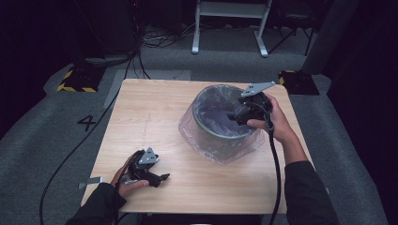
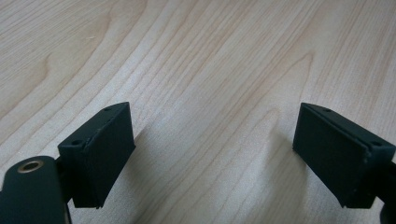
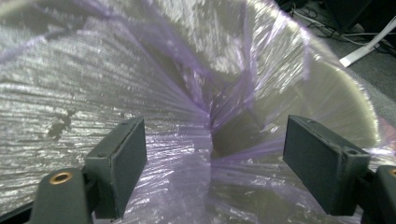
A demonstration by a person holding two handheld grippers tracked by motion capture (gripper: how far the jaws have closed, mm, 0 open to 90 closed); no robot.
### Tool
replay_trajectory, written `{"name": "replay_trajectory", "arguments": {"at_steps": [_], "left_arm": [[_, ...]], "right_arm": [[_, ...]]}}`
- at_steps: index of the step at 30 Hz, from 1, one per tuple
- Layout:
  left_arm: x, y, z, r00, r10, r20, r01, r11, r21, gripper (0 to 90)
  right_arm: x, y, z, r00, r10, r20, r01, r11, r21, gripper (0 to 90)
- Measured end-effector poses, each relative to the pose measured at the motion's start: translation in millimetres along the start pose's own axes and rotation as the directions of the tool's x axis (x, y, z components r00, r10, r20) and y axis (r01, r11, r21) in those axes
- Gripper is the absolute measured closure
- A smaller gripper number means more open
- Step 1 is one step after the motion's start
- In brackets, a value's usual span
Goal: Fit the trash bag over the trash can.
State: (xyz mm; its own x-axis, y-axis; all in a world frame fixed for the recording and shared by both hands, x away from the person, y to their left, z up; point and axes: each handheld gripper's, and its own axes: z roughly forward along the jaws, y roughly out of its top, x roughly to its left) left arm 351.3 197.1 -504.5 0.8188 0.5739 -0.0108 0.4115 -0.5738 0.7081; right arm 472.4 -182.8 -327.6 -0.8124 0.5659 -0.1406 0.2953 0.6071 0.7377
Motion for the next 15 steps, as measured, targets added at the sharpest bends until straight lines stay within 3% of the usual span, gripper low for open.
{"name": "replay_trajectory", "arguments": {"at_steps": [6, 15], "left_arm": [[0.0, 0.0, 0.0, 1.0, 0.0, 0.0, 0.0, 1.0, 0.0, 12.2], [0.0, 0.0, 0.0, 1.0, 0.0, 0.001, 0.0, 1.0, 0.0, 12.2]], "right_arm": [[3.2, 0.9, 4.2, 0.9992, -0.04, -0.003, 0.04, 0.997, 0.063, 21.5], [5.7, 5.7, 10.5, 0.9994, -0.035, 0.001, 0.034, 0.987, 0.156, 20.8]]}}
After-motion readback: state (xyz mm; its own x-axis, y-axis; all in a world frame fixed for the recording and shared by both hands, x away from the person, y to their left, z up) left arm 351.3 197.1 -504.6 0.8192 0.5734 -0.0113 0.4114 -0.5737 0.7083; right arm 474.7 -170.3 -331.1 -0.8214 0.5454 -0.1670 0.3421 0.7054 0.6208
